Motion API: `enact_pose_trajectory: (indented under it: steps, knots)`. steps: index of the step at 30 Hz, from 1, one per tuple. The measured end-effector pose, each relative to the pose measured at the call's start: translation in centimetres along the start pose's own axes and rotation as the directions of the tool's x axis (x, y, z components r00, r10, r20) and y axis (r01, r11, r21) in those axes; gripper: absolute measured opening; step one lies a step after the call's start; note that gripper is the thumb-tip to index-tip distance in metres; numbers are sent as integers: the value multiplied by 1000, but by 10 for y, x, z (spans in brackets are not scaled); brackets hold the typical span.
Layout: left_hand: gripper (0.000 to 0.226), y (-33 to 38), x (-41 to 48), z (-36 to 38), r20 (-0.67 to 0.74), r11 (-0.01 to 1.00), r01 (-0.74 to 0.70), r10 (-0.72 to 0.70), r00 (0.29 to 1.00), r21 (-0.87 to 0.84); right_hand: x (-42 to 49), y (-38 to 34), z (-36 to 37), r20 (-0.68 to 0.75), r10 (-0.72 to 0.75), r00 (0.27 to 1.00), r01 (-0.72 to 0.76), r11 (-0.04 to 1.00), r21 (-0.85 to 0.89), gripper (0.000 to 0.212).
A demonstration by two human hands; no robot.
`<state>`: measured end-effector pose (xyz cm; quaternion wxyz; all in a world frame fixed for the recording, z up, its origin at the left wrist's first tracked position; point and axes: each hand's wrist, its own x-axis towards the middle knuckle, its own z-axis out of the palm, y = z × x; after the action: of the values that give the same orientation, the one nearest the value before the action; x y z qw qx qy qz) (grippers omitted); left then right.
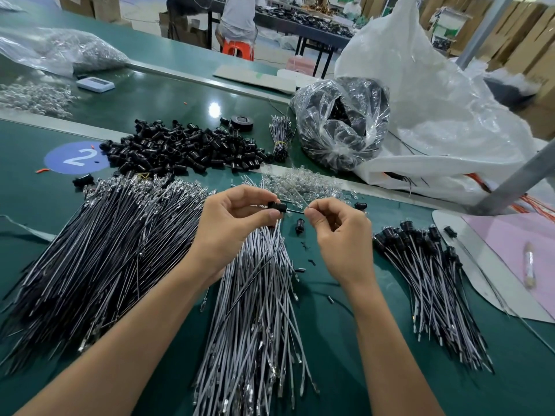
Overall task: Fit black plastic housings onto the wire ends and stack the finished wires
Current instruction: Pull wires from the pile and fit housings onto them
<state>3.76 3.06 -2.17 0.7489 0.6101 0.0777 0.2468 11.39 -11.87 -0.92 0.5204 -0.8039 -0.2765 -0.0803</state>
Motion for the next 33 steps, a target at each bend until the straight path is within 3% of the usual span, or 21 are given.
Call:
enact_pose_trajectory:
  steps: [12,16,20,25,29,33]
  knots:
    - [27,-6,-1,1,44,1000,-19,19,999,-2,-5,-3,10,59,-27,998,28,1000,-14,13]
    - [23,-6,-1,2,31,990,35,-31,999,-136,-4,-3,9,53,12,999,-14,999,47,8]
    - [34,-6,-2,4,-4,938,147,-157,988,-315,-6,-7,10,58,0,998,-6,994,110,14]
    - [12,-5,-3,5,-19,900,197,-222,975,-388,-8,-10,12,65,-10,998,0,989,151,20]
    - [12,-3,-2,3,-76,865,198,-260,963,-461,-6,-7,7,-49,-1,999,7,994,112,8]
    - [14,-2,0,-4,-138,815,153,-273,952,-559,-2,-2,-3,-95,-33,995,33,999,-1,12]
